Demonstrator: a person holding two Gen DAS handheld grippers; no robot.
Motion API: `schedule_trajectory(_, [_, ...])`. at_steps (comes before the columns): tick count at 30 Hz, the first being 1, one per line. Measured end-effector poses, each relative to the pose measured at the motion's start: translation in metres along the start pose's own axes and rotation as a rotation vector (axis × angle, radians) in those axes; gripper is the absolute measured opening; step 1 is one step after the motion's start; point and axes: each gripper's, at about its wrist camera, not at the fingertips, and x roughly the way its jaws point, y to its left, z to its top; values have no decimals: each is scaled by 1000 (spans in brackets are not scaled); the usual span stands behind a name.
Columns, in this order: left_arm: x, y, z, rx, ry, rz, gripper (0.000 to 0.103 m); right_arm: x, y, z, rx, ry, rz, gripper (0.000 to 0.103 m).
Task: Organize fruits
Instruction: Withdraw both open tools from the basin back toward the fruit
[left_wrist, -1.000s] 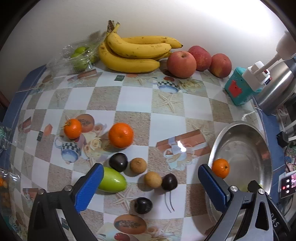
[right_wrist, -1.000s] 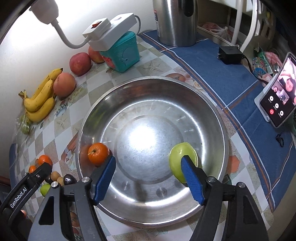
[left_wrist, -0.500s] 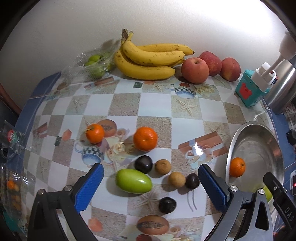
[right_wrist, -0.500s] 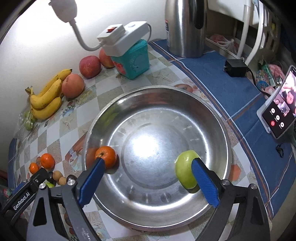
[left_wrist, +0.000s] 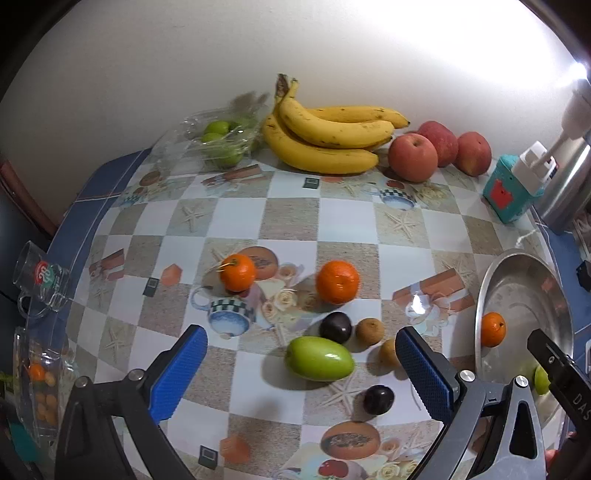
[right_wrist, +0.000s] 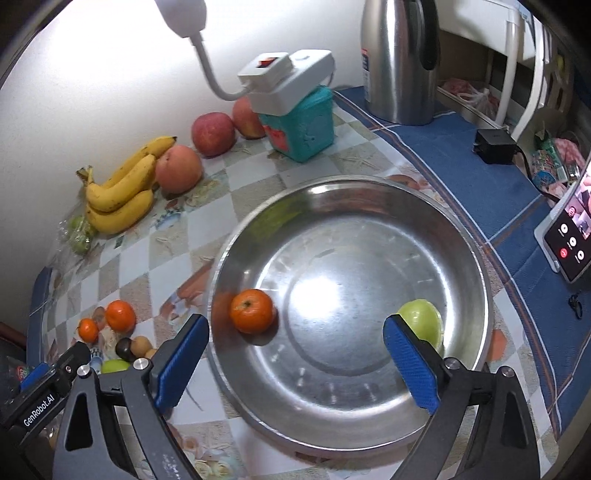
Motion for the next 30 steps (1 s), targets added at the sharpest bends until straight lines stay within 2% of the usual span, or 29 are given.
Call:
schedule_trajectory(6, [-1, 24, -2, -49, 3, 9, 103, 4, 17, -7, -32, 32, 43, 95])
schedule_trajectory(18, [-1, 71, -4, -145, 11, 2, 103, 9, 68, -27, -174, 93, 125, 95])
schedule_trajectory(22, [2, 78, -5, -166, 26, 0, 103, 9, 86, -32, -222, 102, 154, 95])
schedule_trajectory(27, [9, 78, -7, -169, 47, -5, 103, 13, 97, -36, -269, 104, 140, 95])
schedule_trajectory(30, [18, 77, -9, -183, 85, -31, 103, 17, 100, -40, -278, 125, 150, 95])
